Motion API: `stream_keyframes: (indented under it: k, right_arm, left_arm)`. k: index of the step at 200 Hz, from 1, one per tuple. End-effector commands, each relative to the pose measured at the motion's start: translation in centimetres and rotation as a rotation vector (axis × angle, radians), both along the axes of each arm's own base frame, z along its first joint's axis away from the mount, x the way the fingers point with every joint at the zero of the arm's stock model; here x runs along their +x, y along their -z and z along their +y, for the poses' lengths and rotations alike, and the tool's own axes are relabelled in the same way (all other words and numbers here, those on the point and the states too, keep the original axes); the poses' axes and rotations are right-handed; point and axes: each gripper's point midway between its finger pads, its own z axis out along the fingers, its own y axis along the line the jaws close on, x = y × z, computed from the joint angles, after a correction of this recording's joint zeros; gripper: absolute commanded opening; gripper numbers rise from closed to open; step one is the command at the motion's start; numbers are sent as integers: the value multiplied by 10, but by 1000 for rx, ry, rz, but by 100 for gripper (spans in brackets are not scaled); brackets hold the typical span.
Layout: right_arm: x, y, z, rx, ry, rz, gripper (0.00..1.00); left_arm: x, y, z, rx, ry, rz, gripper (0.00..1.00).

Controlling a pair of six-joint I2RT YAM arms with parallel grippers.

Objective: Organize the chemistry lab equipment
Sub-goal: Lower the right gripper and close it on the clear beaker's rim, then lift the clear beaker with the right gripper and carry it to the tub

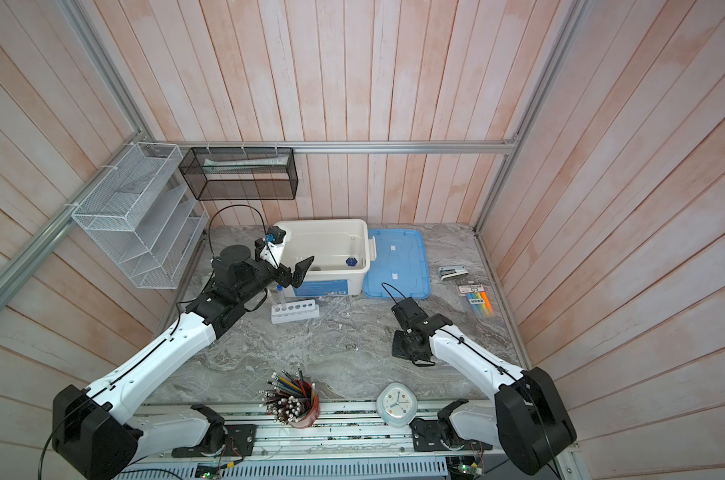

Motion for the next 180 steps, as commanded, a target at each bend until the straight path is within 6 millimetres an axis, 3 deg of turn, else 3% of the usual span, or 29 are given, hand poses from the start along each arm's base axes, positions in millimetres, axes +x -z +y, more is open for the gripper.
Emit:
stream_keyframes:
  k: [1, 55, 89, 149, 180]
  right_arm:
    - [8, -18, -1, -49, -68, 1, 2]
    - [57, -122, 6, -168, -196, -146, 1]
    - [100, -165, 30, -162, -276, -253, 1]
    - [171, -206, 111, -121, -434, -392, 1]
    - [190, -199, 143, -131, -500, -386, 1]
  left_arm:
    - [1, 0, 3, 18, -12, 0, 100]
    - [-1, 5, 9, 43, -34, 21, 100]
    - [-4, 12, 19, 30, -50, 52, 100]
    - [-11, 41, 31, -57, -57, 159, 100]
    - [-14, 48, 33, -46, -61, 202, 100]
